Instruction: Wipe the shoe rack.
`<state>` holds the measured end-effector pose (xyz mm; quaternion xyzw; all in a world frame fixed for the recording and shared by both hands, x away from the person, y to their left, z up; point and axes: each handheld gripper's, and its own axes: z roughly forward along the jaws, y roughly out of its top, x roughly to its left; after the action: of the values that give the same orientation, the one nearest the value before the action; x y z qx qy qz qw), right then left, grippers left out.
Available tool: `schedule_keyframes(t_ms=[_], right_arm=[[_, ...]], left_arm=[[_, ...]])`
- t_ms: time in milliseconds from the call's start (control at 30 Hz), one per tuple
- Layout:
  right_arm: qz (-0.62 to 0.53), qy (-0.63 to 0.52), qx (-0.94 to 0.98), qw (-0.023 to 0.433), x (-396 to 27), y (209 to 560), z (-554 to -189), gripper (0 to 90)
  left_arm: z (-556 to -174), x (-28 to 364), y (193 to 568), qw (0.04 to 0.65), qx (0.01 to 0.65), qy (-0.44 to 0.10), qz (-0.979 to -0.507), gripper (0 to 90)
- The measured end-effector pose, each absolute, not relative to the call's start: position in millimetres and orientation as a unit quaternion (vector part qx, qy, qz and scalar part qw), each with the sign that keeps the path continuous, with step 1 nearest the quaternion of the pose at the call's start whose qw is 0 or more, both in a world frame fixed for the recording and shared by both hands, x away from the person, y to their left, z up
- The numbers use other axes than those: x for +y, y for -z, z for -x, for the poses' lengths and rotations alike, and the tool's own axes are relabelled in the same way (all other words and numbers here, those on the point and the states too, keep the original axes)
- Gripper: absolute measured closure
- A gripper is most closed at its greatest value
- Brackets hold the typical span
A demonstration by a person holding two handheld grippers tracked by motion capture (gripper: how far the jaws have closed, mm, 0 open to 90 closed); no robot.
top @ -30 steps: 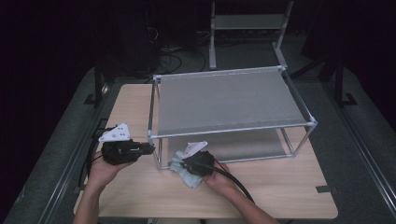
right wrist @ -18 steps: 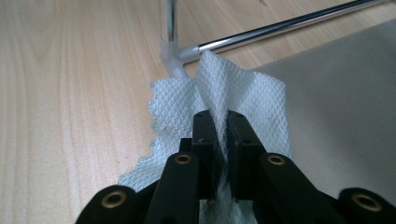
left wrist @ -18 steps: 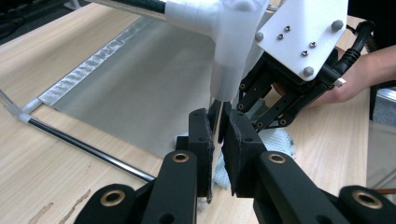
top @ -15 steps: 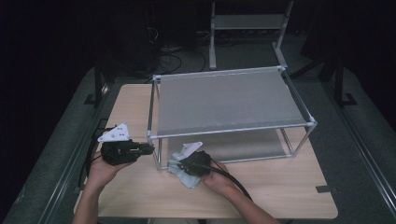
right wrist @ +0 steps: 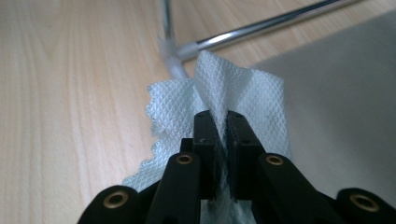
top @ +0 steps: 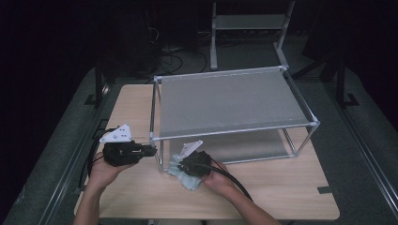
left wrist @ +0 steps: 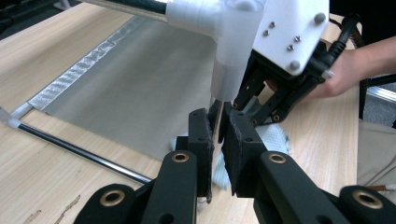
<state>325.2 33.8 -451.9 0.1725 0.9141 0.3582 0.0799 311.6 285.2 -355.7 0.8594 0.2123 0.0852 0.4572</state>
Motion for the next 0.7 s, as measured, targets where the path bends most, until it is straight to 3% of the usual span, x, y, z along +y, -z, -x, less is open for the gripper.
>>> schedule_keyframes(t_ms=[233, 367, 400, 467, 567, 700], right_arm=[[-0.184, -0.346, 0.916, 0.085, 17.3, 450.6, -328.7, 83.0], [-0.169, -0.356, 0.915, 0.089, 31.7, 452.1, -325.3, 81.7], [-0.165, -0.355, 0.916, 0.093, 34.5, 452.3, -324.6, 78.7], [-0.162, -0.352, 0.917, 0.093, 37.1, 453.0, -325.0, 63.9], [-0.16, -0.347, 0.919, 0.098, 40.1, 454.1, -323.8, 60.4], [-0.169, -0.349, 0.916, 0.097, 40.1, 456.5, -324.0, 68.1]], left_arm=[[-311.6, 285.4, 356.5, 0.46, 0.212, -0.084, -0.858, 81.3], [-311.0, 285.1, 356.0, 0.459, 0.211, -0.084, -0.859, 81.3], [-310.8, 285.2, 355.9, 0.459, 0.211, -0.083, -0.859, 81.3], [-310.9, 285.5, 356.0, 0.46, 0.21, -0.08, -0.859, 81.2], [-312.3, 286.5, 355.5, 0.46, 0.207, -0.071, -0.861, 80.3], [-310.7, 291.1, 348.2, 0.481, 0.205, -0.065, -0.85, 72.8]])
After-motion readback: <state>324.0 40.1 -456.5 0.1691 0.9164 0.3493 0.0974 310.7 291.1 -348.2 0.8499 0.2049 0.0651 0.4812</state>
